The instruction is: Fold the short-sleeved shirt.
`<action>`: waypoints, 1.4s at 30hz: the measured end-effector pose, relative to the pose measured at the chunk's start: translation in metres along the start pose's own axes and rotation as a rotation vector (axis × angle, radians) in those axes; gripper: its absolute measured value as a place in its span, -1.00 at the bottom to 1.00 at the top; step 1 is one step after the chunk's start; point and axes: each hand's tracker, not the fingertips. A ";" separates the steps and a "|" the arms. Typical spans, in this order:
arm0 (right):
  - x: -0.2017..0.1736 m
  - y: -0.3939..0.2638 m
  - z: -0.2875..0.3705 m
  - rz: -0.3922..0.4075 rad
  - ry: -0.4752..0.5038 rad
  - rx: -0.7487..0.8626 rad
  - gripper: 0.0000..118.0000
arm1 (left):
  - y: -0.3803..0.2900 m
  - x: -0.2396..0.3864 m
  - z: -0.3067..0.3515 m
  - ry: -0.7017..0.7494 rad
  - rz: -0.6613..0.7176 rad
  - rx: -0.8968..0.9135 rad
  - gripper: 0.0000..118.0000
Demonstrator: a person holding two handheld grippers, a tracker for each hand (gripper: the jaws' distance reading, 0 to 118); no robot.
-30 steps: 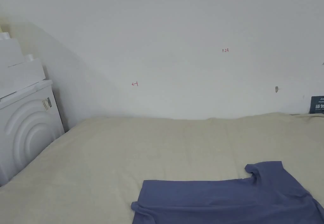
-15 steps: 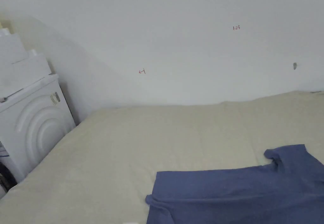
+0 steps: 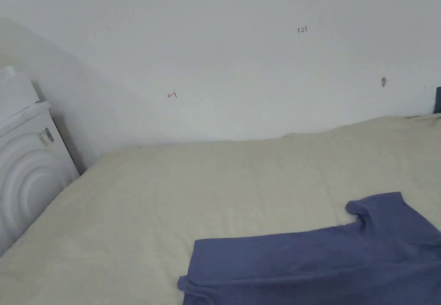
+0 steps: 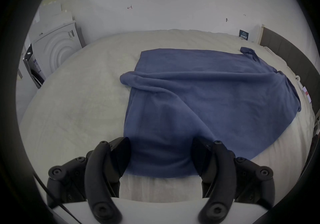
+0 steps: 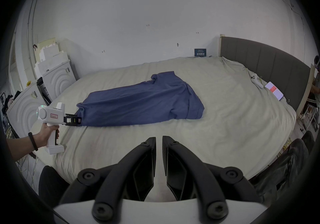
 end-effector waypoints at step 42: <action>0.122 0.078 -0.185 -0.104 -0.116 -0.167 -0.88 | 0.005 -0.027 0.079 -0.132 -0.012 0.048 -0.91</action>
